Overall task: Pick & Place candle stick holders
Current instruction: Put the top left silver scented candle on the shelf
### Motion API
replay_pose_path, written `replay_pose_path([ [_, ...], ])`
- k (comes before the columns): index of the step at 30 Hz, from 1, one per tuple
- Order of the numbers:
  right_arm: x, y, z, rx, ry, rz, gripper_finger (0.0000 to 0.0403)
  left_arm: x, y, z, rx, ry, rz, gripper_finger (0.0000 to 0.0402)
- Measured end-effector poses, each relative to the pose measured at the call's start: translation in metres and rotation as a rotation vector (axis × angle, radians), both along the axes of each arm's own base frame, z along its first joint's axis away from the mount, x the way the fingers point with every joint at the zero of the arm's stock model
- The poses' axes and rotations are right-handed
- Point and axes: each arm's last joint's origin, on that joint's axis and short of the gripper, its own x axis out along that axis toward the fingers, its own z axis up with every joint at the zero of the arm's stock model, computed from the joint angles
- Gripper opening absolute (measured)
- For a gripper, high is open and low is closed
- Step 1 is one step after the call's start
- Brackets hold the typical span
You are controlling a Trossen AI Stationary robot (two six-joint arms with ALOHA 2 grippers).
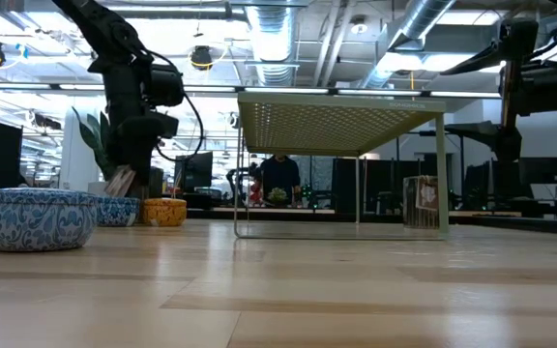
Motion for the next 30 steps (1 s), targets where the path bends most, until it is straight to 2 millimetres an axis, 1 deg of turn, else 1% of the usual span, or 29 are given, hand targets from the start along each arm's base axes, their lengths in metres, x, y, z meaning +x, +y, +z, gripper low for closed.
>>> replay_pose_path([
  [4, 0.000, 0.000, 0.000, 0.000, 0.000, 0.000, 0.0395, -0.001, 0.000, 0.014, 0.040, -0.047, 0.013, 0.0351],
  [10, 0.000, 0.000, 0.000, -0.008, 0.005, 0.000, 0.0395, -0.002, -0.001, 0.042, 0.094, -0.133, 0.071, 0.0353],
  [14, 0.000, 0.000, 0.000, -0.024, 0.012, -0.001, 0.0395, 0.001, 0.001, 0.071, 0.142, -0.231, 0.134, 0.0353],
  [17, 0.000, 0.000, 0.000, -0.024, 0.012, -0.001, 0.0395, 0.004, 0.004, 0.100, 0.184, -0.317, 0.174, 0.0352],
  [20, 0.000, 0.000, 0.000, -0.024, 0.012, -0.001, 0.0395, 0.010, 0.004, 0.129, 0.228, -0.402, 0.180, 0.0354],
  [24, 0.000, 0.000, 0.000, -0.024, 0.012, -0.001, 0.0395, 0.018, 0.002, 0.163, 0.287, -0.486, 0.151, 0.0355],
  [27, 0.000, 0.000, 0.000, -0.024, 0.012, -0.002, 0.0395, 0.028, 0.002, 0.180, 0.308, -0.520, 0.131, 0.0353],
  [30, 0.000, 0.000, 0.000, -0.024, 0.012, -0.001, 0.0395, 0.045, 0.003, 0.190, 0.316, -0.543, 0.094, 0.0354],
])
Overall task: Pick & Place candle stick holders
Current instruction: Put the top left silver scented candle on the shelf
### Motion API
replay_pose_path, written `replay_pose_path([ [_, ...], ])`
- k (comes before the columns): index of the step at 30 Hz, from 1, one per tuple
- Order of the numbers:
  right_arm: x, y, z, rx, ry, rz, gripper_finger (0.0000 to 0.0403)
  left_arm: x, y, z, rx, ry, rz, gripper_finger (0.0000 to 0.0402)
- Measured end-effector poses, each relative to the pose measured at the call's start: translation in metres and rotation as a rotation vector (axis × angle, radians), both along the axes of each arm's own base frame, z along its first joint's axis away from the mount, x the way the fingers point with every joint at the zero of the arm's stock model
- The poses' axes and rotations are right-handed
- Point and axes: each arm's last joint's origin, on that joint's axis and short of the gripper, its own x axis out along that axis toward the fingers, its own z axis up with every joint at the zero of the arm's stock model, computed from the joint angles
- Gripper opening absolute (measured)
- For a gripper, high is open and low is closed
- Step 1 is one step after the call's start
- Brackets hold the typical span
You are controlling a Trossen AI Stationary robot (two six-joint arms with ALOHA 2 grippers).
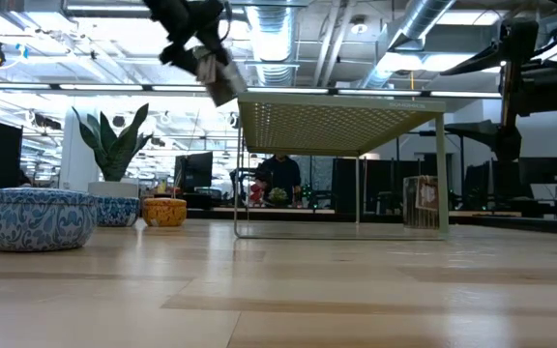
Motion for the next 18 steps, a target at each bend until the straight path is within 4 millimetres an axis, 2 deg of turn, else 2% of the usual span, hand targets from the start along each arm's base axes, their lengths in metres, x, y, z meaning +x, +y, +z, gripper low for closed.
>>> replay_pose_path([
  [4, 0.000, 0.000, 0.000, 0.000, 0.000, 0.000, 0.0395, 0.026, 0.003, 0.004, 0.016, 0.016, -0.063, 0.0354],
  [8, 0.000, 0.000, 0.000, 0.000, 0.000, -0.001, 0.0395, 0.048, 0.010, -0.002, 0.008, 0.059, -0.082, 0.0354],
  [18, 0.000, 0.000, 0.000, 0.003, -0.003, 0.000, 0.0395, 0.071, 0.024, -0.027, -0.043, 0.164, -0.097, 0.0355],
])
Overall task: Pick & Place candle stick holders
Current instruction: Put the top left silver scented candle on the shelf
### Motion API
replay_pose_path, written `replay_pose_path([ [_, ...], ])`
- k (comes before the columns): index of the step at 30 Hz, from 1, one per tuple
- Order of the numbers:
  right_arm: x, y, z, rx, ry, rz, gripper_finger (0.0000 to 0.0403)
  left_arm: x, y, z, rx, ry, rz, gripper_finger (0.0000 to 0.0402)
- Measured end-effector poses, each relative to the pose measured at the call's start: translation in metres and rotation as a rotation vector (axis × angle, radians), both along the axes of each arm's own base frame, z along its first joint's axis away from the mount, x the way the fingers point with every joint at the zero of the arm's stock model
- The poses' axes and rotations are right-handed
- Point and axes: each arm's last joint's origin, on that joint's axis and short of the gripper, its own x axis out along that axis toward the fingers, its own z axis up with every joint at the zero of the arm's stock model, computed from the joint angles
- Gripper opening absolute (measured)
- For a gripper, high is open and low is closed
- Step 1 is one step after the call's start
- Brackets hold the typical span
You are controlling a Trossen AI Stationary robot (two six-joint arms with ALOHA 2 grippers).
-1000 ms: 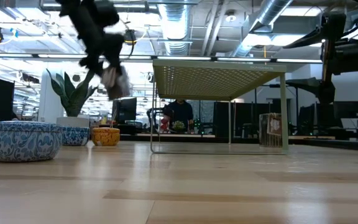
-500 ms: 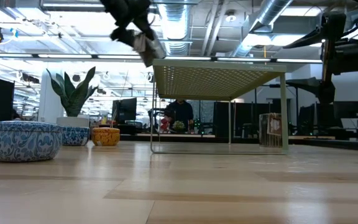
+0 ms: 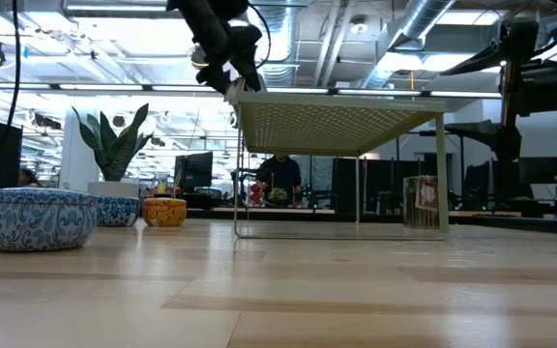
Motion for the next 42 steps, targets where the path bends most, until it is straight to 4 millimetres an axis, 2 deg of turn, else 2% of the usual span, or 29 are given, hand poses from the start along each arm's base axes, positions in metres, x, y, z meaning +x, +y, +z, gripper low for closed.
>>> replay_pose_path([
  [13, 0.000, 0.000, 0.000, 0.000, 0.000, 0.000, 0.0395, 0.017, -0.002, -0.016, -0.003, 0.047, -0.046, 0.0355],
  [42, 0.000, 0.000, 0.000, -0.003, 0.001, 0.002, 0.0395, 0.020, -0.002, -0.015, -0.015, 0.007, -0.073, 0.0381],
])
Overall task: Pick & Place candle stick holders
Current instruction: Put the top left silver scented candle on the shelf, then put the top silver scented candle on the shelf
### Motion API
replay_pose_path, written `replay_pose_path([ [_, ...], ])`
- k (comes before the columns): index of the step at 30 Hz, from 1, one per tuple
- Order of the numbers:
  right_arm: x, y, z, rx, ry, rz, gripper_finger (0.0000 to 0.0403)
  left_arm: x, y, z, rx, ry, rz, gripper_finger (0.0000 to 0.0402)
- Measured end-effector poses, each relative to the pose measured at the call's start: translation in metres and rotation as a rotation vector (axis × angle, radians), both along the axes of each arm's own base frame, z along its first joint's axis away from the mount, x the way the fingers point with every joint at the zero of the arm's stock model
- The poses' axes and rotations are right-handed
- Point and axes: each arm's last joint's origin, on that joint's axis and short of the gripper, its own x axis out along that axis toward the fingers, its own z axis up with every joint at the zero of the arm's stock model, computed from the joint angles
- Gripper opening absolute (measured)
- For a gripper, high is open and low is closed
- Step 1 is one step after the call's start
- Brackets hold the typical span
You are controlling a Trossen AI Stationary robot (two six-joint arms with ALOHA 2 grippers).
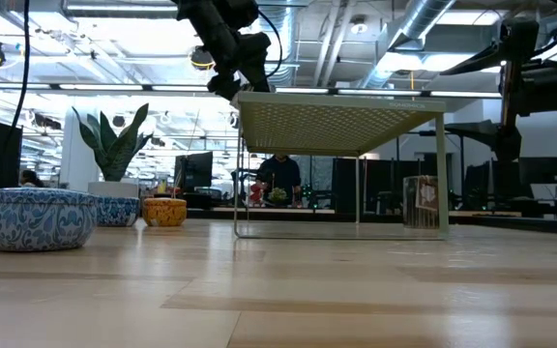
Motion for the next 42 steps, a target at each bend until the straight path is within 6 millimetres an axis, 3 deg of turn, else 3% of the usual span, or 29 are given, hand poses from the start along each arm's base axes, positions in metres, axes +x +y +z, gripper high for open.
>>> replay_pose_path([
  [22, 0.000, 0.000, 0.000, 0.000, 0.000, 0.000, 0.0395, 0.007, 0.003, 0.007, 0.031, -0.102, -0.036, 0.0377],
  [31, 0.000, 0.000, 0.000, 0.000, 0.000, 0.000, 0.0395, 0.008, 0.003, -0.001, 0.042, -0.099, -0.046, 0.0370],
  [42, 0.000, 0.000, 0.002, -0.005, -0.030, -0.001, 0.0395, -0.018, -0.005, 0.028, 0.113, -0.132, 0.003, 0.0370],
])
